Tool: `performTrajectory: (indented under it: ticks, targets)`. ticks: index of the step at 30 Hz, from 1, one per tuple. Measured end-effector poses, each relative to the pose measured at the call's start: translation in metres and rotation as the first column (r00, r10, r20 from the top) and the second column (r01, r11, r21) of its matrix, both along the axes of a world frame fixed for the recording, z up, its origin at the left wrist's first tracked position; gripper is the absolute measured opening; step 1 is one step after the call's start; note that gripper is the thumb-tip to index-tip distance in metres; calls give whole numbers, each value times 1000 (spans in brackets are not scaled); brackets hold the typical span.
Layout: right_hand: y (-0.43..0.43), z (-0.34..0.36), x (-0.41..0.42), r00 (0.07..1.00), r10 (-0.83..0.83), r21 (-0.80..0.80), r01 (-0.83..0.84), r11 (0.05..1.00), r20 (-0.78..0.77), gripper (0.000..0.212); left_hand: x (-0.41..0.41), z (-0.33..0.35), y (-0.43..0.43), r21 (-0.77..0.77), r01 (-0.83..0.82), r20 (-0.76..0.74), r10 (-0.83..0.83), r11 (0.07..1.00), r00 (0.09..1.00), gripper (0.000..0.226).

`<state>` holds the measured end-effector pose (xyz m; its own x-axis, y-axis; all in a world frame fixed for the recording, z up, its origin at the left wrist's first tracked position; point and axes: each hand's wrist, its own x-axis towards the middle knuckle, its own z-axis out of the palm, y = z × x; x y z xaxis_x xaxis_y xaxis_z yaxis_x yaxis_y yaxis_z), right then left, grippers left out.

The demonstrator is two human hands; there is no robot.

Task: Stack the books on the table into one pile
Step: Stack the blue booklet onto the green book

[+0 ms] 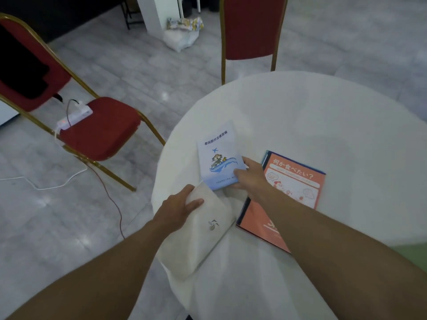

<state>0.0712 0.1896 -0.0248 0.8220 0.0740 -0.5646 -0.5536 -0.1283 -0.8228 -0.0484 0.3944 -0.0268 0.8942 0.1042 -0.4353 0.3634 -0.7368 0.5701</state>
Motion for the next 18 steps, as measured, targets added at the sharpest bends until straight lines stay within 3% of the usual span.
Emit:
performTrajectory:
  ticks: [4,10,18]
  targets:
    - [-36,18,-14,979,-193,141,200,970,-58,43,-4,23,-10,-19,-70,72,71,997,995,35]
    - [-110,49,-47,917,-396,198,397,896,-44,42,3,54,-46,-59,-70,200,81,996,976,41]
    - [-223,66,-109,765,-643,269,626,732,-29,44,21,62,-147,-110,114,231,-86,987,969,37]
